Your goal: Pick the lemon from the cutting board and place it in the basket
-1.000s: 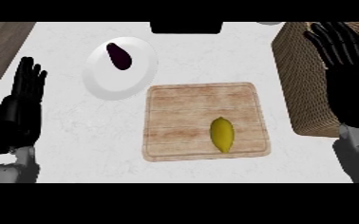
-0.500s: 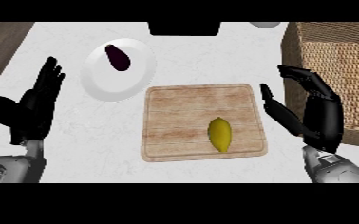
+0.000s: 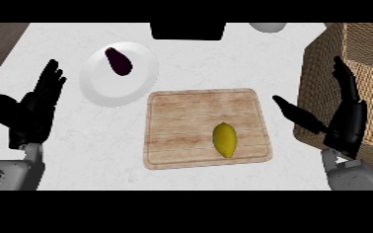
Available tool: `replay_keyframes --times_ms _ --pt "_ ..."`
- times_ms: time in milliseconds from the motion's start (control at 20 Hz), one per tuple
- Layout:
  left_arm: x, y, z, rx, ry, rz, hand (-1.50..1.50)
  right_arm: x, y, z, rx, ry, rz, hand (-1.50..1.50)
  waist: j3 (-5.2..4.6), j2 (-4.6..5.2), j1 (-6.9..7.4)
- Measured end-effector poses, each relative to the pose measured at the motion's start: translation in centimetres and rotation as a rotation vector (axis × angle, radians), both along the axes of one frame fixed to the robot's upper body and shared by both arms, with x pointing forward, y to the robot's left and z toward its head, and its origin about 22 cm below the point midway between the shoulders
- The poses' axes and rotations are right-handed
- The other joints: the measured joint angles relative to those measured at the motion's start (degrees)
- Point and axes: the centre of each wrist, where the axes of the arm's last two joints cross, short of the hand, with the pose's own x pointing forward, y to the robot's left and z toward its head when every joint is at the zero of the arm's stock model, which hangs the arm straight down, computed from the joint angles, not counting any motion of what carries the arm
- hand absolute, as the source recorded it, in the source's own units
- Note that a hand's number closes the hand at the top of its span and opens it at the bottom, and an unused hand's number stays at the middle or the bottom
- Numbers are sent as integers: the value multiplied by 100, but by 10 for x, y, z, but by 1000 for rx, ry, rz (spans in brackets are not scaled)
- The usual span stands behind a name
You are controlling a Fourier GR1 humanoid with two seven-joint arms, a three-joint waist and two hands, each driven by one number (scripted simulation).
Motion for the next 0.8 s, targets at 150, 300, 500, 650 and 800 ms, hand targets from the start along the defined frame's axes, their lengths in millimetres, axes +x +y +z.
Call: replay_keyframes --times_ms 150,300,500,650,800 --pt "0 2 1 5 -2 4 0 -5 0 1 -44 158 56 -150 -65 -18 -3" --pt "0 3 0 3 4 5 0 -10 -1 6 -123 309 124 -150 -96 -30 32" --pt "-1 3 -2 9 9 3 0 -14 2 20 -204 478 184 -150 -64 -37 13" --pt "-2 2 -4 8 12 7 0 -18 8 34 -225 586 203 -150 -6 -29 -5" --pt "-2 0 -7 3 13 7 0 -24 22 46 -211 679 208 -150 63 -8 -18"
